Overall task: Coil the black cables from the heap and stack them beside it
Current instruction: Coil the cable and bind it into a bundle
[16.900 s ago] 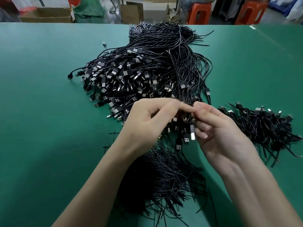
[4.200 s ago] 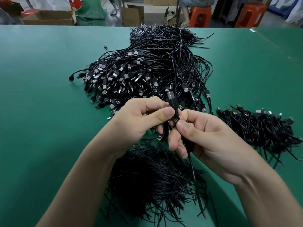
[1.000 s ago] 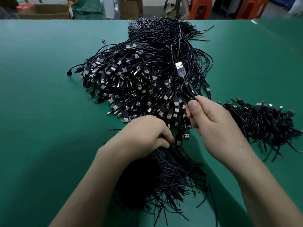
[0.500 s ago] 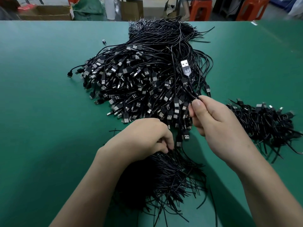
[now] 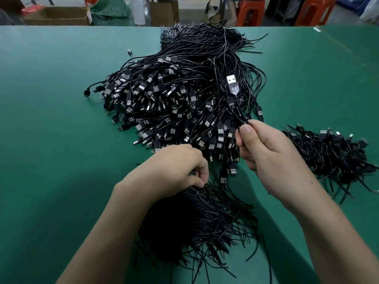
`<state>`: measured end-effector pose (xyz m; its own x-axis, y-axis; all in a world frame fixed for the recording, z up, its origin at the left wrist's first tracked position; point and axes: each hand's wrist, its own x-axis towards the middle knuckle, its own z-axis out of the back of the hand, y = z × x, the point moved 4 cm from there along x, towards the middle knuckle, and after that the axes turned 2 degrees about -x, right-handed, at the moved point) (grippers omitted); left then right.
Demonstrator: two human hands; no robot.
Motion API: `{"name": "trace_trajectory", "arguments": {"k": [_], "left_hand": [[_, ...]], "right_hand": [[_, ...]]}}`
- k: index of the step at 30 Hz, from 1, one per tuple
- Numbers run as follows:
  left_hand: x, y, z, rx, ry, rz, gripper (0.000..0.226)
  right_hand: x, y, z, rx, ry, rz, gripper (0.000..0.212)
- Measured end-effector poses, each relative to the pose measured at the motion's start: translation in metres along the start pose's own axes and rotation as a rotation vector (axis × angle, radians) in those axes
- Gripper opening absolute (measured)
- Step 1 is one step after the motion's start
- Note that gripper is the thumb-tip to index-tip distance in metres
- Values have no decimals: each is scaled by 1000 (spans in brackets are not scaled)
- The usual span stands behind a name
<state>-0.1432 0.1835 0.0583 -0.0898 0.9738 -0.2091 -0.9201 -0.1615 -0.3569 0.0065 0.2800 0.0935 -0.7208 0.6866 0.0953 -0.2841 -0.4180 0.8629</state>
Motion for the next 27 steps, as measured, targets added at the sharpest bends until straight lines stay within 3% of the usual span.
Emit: {"name": "trace_trajectory", "arguments": {"k": [6, 10, 14, 19, 21, 25, 27], "left_hand": [[0, 0, 1, 36, 11, 39, 12], [-6, 9, 7, -67, -32, 135, 31], [-9, 20, 10, -58, -63, 262, 14], [-9, 20, 10, -132, -96, 240, 15], [-12, 19, 17, -248, -206, 207, 13], [-23, 18, 37, -577, -628, 112, 6], [-26, 16, 43, -778, -762, 79, 3]], "right_hand": [[0, 0, -1, -10, 12, 12, 36], [0, -1, 0, -9, 14, 6, 36], [-1, -2, 0, -4, 16, -1, 37], [0, -1, -3, 3, 30, -1, 37], [-1, -1, -4, 12, 40, -3, 37], [-1, 0, -10, 159, 95, -11, 38], [-2, 3, -15, 212, 124, 6, 38]]}}
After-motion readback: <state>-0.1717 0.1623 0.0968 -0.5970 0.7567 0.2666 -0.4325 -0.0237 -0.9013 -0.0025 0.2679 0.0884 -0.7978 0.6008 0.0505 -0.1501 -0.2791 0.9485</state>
